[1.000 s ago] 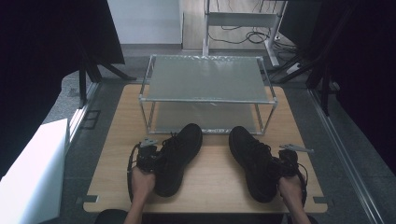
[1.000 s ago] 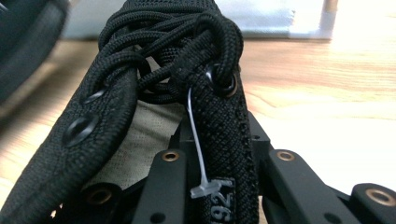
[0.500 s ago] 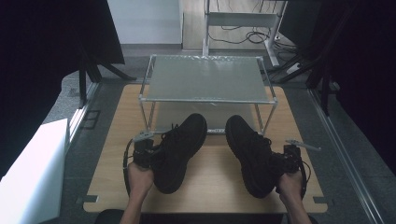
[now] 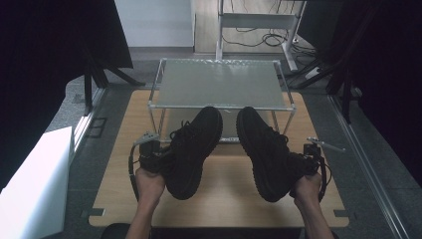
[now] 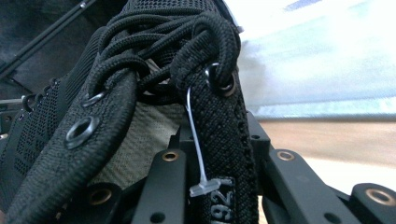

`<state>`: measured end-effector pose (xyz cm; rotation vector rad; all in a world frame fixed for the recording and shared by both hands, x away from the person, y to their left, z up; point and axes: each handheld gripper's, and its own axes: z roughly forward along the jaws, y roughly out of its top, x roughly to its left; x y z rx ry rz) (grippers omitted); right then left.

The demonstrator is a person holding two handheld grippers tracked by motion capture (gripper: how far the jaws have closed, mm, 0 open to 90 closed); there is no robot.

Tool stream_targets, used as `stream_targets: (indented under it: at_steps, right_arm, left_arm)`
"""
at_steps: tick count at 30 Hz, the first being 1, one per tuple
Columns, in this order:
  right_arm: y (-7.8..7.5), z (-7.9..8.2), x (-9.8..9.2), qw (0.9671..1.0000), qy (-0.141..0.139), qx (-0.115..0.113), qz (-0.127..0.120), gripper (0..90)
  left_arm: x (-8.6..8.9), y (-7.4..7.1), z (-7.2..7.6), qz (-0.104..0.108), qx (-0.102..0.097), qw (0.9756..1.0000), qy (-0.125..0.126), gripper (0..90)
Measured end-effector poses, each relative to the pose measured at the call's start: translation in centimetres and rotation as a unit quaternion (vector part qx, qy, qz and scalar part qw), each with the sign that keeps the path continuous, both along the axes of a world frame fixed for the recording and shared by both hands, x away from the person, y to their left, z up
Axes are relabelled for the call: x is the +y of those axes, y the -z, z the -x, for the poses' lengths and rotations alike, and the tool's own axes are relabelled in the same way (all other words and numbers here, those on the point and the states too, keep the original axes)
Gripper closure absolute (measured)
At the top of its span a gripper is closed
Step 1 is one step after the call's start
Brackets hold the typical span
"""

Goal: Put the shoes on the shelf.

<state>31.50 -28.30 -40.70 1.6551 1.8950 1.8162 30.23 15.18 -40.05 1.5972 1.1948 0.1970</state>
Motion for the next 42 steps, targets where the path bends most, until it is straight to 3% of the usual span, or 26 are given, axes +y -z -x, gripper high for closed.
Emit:
stream_targets:
  at_steps: [5,9,18,22,30,35,39,42]
  right_arm:
    - [-1.4,-0.6,0.9,1.0000,0.002,-0.008,0.002,76.3]
    - [-2.1,-1.1,1.3,1.0000,0.003,-0.008,0.000,76.2]
    - [-3.6,-3.1,1.8,0.9993,0.011,0.001,-0.034,76.2]
    - [-4.3,-3.7,2.0,0.9992,0.016,0.001,-0.037,76.1]
    - [-5.9,-5.7,3.2,0.9986,0.025,0.007,-0.047,76.2]
    - [-6.4,-6.9,3.7,0.9977,0.037,0.015,-0.055,76.2]
    - [-6.6,-8.0,4.1,0.9970,0.046,0.021,-0.058,76.1]
    - [-6.7,-8.6,4.4,0.9958,0.050,0.030,-0.071,76.1]
  left_arm:
    - [-0.3,-1.3,-0.5,0.002,-0.007,0.9999,-0.011,80.4]
    - [-0.3,-2.2,-1.0,0.018,-0.010,0.9997,-0.015,80.4]
    - [-0.3,-3.8,-2.8,0.026,-0.009,0.9994,-0.022,80.0]
    - [-0.4,-4.3,-3.7,0.034,-0.007,0.9989,-0.030,80.0]
    - [-1.0,-5.3,-5.2,0.063,-0.006,0.9966,-0.053,79.7]
    - [-1.3,-5.8,-6.3,0.084,0.004,0.9935,-0.078,79.1]
    - [-1.7,-6.3,-7.3,0.075,0.007,0.9930,-0.090,78.6]
    - [-2.0,-6.7,-8.1,0.083,0.012,0.9917,-0.098,78.4]
